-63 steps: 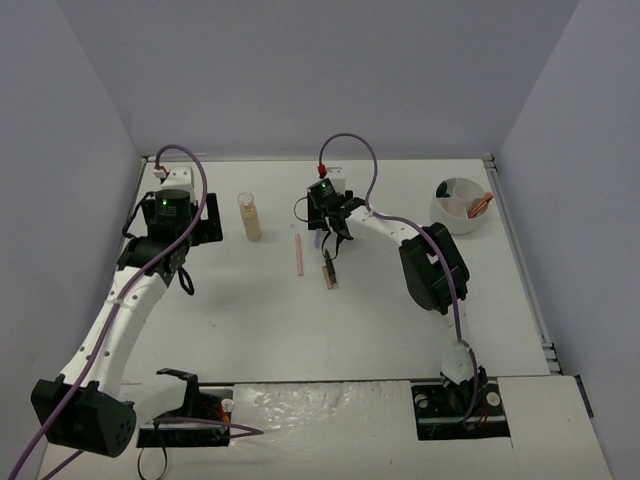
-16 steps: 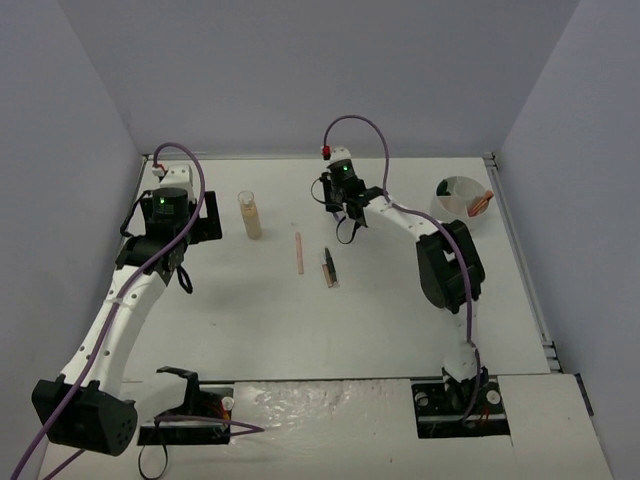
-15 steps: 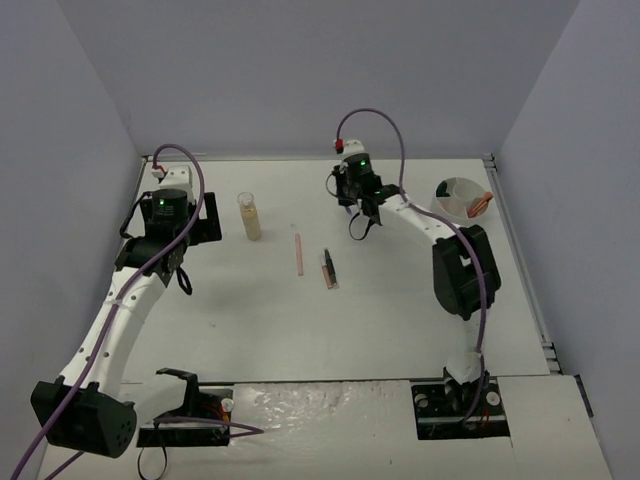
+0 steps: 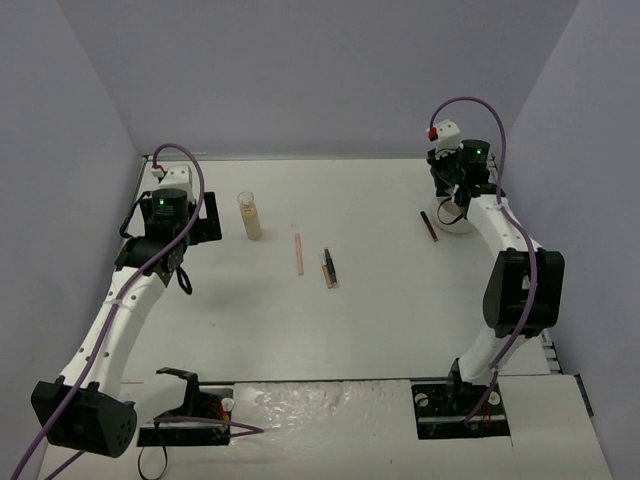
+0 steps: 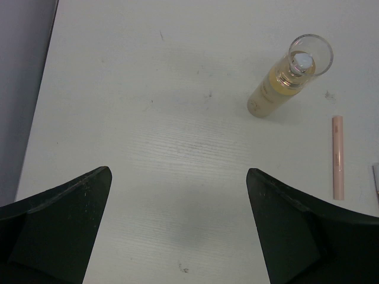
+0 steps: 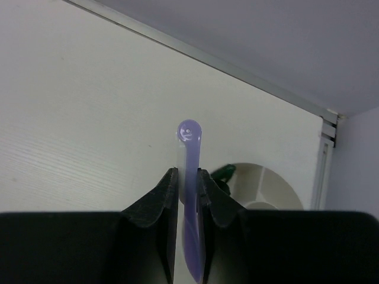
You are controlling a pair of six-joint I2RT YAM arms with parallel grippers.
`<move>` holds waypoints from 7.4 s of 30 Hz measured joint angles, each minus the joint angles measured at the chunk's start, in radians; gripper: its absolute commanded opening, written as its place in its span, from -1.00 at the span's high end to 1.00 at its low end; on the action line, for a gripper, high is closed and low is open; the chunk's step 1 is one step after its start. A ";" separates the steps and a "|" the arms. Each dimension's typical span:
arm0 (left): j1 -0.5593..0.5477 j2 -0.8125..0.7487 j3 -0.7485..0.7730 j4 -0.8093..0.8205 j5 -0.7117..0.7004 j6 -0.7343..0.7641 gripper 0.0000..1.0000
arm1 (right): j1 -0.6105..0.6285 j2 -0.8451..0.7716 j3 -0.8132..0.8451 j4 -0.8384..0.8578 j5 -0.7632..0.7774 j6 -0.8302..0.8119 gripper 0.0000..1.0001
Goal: Organize the makeup
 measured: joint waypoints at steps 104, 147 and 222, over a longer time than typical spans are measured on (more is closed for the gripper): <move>0.000 -0.004 0.000 0.000 0.020 0.000 -0.94 | -0.246 -0.102 -0.306 0.009 0.425 0.538 -0.87; 0.000 -0.004 0.000 0.000 0.027 -0.001 -0.94 | -0.194 -0.179 -0.290 -0.077 0.197 0.536 -0.99; 0.000 0.023 0.000 -0.002 0.026 0.000 -0.94 | 0.105 0.428 0.336 -0.527 0.216 0.191 -0.15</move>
